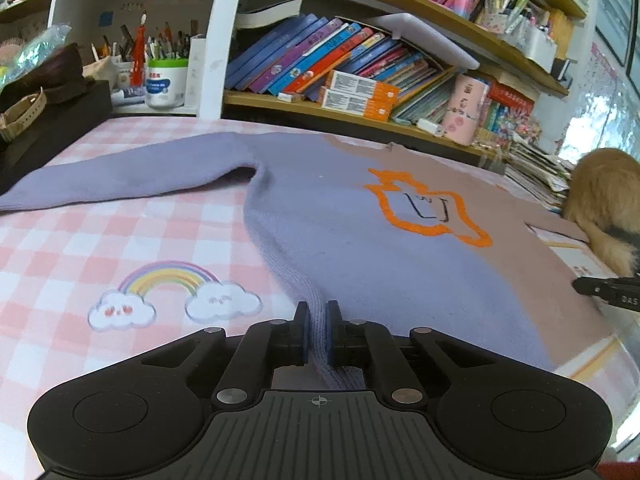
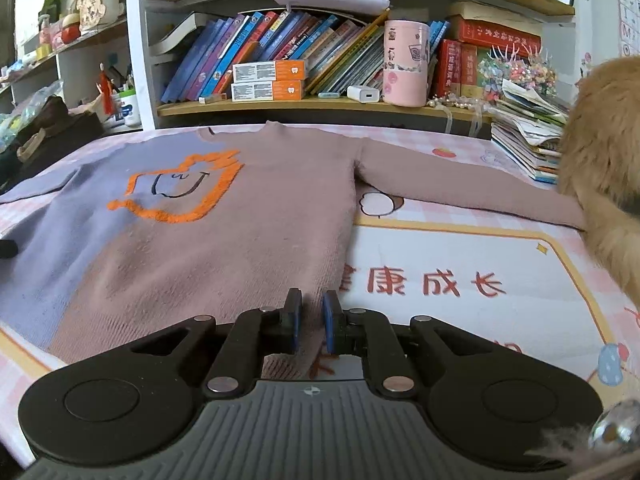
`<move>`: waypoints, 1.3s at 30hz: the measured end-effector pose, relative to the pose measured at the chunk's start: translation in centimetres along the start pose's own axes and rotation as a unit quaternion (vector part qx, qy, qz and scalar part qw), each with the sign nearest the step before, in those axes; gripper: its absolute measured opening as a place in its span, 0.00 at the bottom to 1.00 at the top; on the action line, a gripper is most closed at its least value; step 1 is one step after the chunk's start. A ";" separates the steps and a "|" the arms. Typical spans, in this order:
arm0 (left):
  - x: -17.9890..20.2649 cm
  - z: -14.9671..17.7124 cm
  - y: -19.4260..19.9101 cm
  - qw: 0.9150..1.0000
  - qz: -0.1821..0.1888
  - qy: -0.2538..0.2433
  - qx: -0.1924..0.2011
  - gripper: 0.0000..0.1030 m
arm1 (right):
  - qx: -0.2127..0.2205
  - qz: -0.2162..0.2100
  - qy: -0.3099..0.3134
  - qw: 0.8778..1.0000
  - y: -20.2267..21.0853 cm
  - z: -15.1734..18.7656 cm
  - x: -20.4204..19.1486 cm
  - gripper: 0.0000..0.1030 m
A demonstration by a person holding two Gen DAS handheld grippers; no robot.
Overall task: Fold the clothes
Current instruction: 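Hold the sweater hem with the left gripper, pressing it flat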
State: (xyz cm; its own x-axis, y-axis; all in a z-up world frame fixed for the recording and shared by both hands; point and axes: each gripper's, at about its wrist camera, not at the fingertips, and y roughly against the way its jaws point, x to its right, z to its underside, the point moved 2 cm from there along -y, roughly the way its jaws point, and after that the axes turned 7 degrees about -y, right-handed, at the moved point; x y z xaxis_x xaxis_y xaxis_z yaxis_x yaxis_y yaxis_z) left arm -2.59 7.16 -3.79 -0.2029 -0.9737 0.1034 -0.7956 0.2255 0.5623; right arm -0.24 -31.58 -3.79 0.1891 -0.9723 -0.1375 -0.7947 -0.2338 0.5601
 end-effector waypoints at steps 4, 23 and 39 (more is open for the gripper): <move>0.3 -0.1 -0.1 1.000 -0.009 -0.014 -0.003 0.06 | 0.003 0.000 0.001 1.000 -0.1 0.0 0.0 0.10; -0.1 1.3 3.1 1.000 -0.007 0.021 -0.005 0.16 | -0.019 -0.032 -0.018 0.999 3.1 1.5 0.3 0.28; 0.8 1.7 3.1 1.000 0.017 0.015 0.001 0.05 | -0.017 -0.022 -0.028 0.999 2.7 1.5 0.9 0.10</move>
State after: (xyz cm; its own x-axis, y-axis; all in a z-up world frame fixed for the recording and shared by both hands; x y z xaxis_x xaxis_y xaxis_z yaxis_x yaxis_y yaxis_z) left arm -6.20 7.13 -3.35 -0.2124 -0.9659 0.1480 -0.7895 0.2589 0.5565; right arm -3.12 -33.11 -3.63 0.1907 -0.9593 -0.2083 -0.7664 -0.2781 0.5791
